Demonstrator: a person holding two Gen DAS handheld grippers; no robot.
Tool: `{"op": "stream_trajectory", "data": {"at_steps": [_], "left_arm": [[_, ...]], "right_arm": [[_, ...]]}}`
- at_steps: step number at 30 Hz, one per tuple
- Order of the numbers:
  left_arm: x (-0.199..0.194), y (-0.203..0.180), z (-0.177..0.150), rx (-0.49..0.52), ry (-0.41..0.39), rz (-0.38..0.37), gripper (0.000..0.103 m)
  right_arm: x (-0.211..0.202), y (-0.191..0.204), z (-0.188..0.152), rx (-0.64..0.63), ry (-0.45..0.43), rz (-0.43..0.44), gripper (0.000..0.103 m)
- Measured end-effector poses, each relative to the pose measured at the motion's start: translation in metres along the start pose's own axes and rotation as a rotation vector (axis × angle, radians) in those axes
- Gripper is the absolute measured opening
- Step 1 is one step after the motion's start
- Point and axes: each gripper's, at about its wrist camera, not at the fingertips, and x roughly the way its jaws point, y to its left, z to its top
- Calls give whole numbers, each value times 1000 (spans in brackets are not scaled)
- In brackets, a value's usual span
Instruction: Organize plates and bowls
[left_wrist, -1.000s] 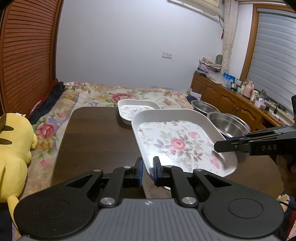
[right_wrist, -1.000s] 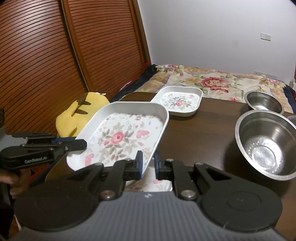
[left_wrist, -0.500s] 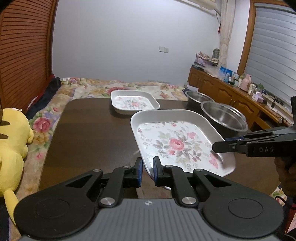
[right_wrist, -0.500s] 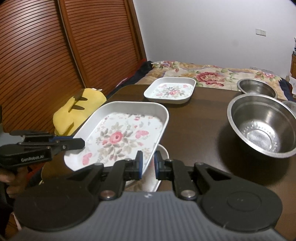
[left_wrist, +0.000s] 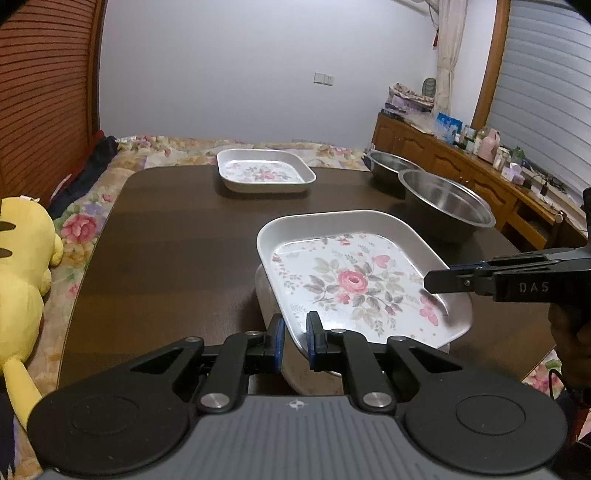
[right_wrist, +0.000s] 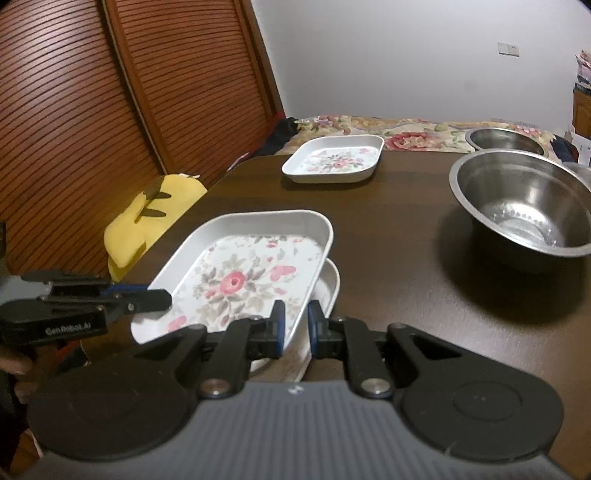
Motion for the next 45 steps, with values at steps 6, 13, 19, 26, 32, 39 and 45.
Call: {"op": "stream_trajectory", "data": {"at_steps": [6,13,19,26,32,39,45], "left_arm": [[2,-1,-2,2,11,-2,14],[5,-3,-5,25,16,14,14],[6,-5,-5,45,9,32,14],[10,-6,-12,68,13,64,15],[13,-2,-12,57,19,59,15],[12,-3,-12,52,12,60,15],[7,0,-6,39,-6,62,16]], "right_arm": [[1,3,-8,8,-19,-19,15],[3,7,-18,-4,-37,-54,15],[4,8,-27,-15,-48,-73,16],[6,8,-27,-19,-55,-75,15],[7,8,-30,-9,-54,-70,16],[5,8,-30,-5,-61,-74,16],[-4,6,-25,3,-90,-82,16]]}}
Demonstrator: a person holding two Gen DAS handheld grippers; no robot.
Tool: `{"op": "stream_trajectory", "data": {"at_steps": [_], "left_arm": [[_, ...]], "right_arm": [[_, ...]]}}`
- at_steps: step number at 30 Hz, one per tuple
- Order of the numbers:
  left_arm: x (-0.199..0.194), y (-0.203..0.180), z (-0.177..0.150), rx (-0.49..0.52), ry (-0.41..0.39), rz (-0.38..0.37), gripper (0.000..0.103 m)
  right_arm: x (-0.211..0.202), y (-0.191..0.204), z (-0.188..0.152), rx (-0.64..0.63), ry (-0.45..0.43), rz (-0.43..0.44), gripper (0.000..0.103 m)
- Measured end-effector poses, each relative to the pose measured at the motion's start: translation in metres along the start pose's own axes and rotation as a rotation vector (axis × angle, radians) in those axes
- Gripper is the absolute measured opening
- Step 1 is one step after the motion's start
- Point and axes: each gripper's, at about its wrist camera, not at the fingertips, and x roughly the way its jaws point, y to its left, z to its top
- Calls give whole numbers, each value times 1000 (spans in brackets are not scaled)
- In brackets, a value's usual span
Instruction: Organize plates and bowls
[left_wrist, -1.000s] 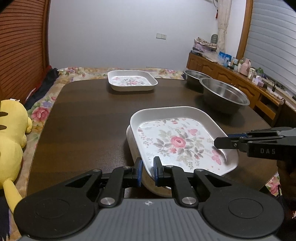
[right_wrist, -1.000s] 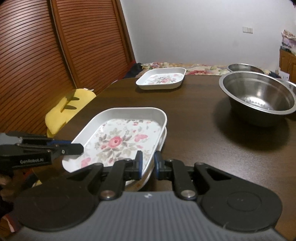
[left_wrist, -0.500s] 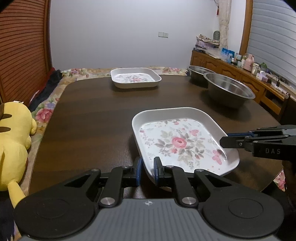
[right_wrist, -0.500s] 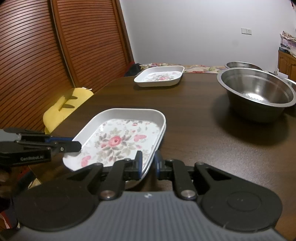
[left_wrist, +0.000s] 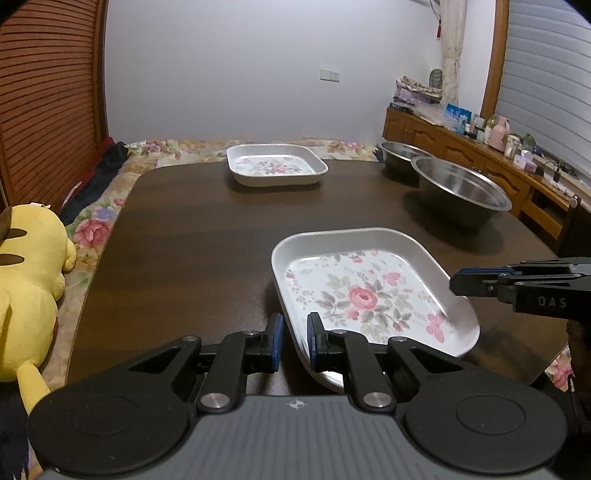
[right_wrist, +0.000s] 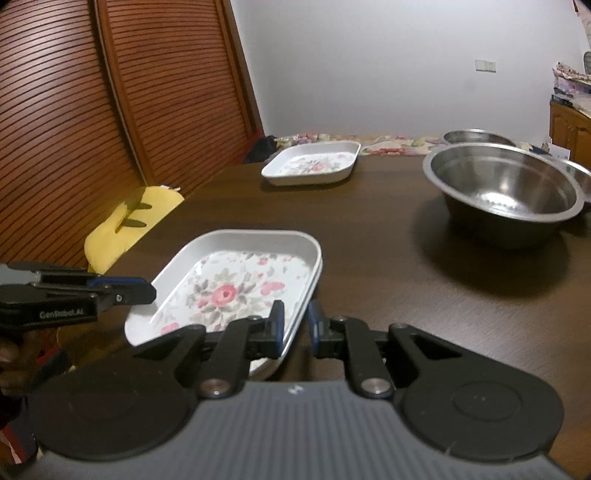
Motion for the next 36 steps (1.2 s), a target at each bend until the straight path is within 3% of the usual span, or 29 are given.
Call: {"op": "stream_trajectory", "data": {"at_steps": [15,17,19,20,22,26,28,31,36], "left_arm": [[-9,6,17,-6,-49,4,24],[-9,6,19,-2,-56,7,28],[-9,6,23,-2,-66,8,32],[-9,6,25,-1,-71,9,34],[-11,6,31,3,-86,13,46],[-16,5,41,13,-122,15,57],[-19,5,45,16,-136,18,68],[-20,6,50,21,-153,24,74],[-19,7,59,31,-169,35,79]], "right_arm": [[-20,-5,27,-9,-83,-10,17],[-20,-5,29,-14,-87,-19,29],[-19,-5,33,-18,-96,-28,48],[-19,-6,34,-20,-100,-33,48],[-18,-6,39,-27,-102,-53,57],[-19,-7,46,-34,-132,-62,76],[-20,-7,49,-32,-152,-64,94],[-20,-7,52,-32,-174,-70,103],[-15,-8,60,-34,-166,-78,103]]}}
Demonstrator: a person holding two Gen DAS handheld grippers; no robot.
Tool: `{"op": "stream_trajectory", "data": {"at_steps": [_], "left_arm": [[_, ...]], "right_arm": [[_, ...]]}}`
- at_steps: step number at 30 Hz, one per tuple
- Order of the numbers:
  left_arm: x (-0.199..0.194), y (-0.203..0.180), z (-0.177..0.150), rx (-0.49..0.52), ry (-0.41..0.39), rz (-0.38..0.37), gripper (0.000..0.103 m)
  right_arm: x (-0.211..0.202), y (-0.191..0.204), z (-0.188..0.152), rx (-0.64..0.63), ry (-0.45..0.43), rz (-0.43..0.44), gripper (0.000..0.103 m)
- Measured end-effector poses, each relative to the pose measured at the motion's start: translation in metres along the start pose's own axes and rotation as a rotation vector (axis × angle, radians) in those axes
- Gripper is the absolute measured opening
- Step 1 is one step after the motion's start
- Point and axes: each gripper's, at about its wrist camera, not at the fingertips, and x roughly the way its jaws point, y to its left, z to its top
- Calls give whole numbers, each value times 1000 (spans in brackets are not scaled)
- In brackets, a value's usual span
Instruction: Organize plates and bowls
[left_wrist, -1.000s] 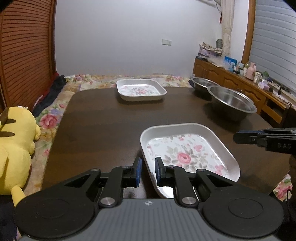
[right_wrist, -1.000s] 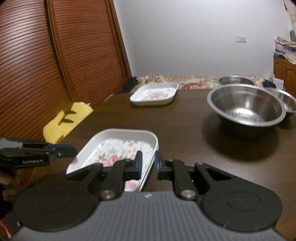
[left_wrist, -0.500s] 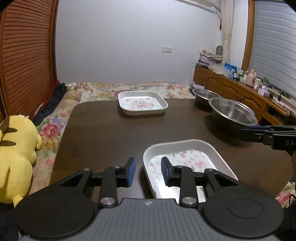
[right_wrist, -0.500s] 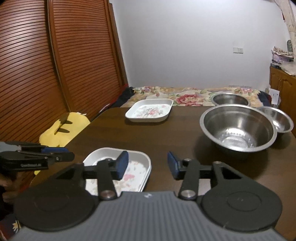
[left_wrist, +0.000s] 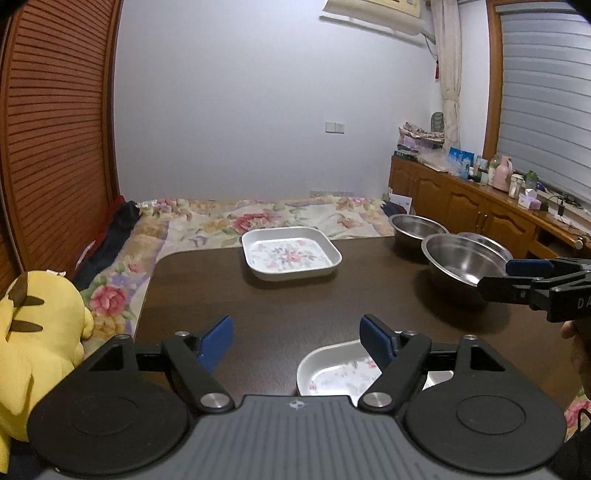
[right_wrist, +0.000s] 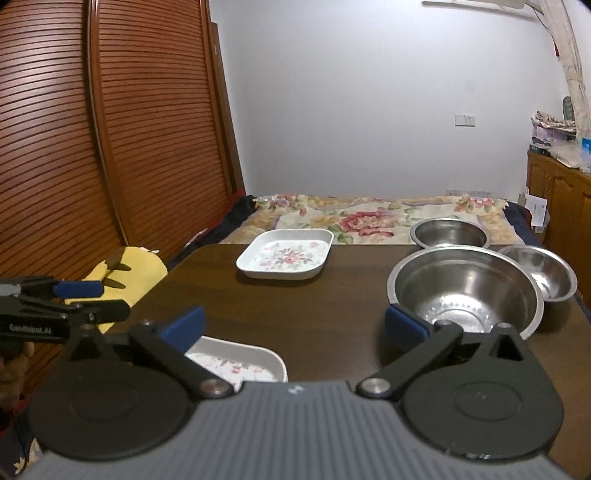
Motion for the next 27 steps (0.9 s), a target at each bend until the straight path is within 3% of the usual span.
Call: {"op": "stream_trajectory", "data": {"at_steps": [12,27], "left_arm": [[31,12,37,22,-21,25,79],[115,39,75,-29,47,40,73]], "right_arm": [[30,-13,43,-36,26,37,103],[114,-28,89,-56,185,135,103]]}}
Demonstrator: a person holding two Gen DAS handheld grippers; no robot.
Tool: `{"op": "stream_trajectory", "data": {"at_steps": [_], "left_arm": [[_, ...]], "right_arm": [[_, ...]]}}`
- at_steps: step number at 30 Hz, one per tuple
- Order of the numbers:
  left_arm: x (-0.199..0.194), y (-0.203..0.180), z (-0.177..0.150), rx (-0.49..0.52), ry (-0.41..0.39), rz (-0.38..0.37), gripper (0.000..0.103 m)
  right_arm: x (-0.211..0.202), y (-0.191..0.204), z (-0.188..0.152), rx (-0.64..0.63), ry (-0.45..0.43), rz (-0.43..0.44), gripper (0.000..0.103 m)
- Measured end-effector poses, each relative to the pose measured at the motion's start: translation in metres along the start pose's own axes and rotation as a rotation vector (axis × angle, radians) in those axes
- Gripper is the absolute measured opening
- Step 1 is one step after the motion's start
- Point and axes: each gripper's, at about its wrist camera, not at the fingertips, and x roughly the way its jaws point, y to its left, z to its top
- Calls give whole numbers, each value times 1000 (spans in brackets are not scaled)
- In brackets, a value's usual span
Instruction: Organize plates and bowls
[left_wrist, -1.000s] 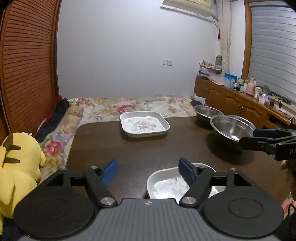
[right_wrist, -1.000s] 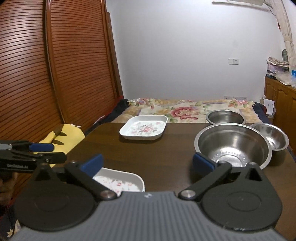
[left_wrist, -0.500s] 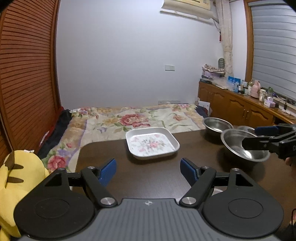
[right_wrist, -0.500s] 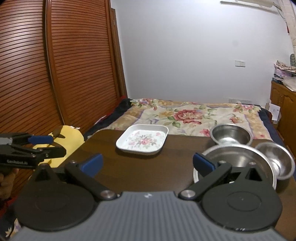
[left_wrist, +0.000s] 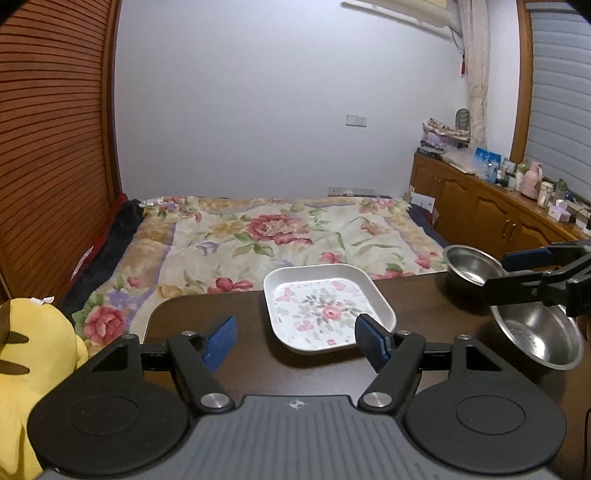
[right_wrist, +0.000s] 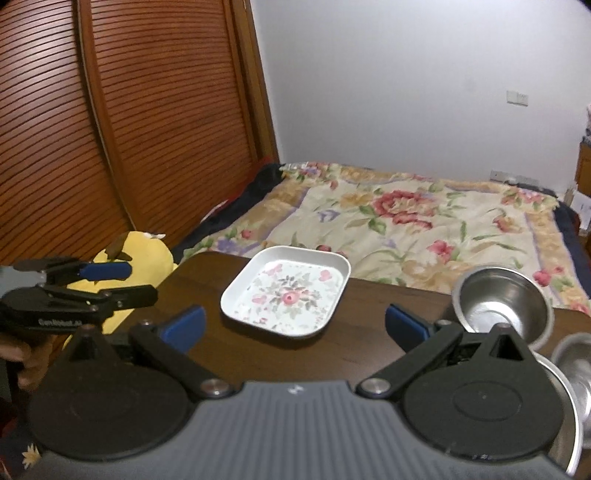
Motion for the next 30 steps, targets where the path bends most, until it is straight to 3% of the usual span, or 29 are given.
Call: {"op": "stream_trajectory", "data": {"at_steps": [5,11,19,30], "left_arm": [[25,4,4,3,36,1,69],[61,14,4,-20,87,-6,60],[97,24,0,-57,150,-15,42],[117,30,-2,-73,180,-30,28]], "right_arm": [[31,-4,8,30,62,21,102],[68,-9,14,37,139,17,89],[107,-23,15,79,239,-9,60],[131,-31,19,76,296,-38,41]]}}
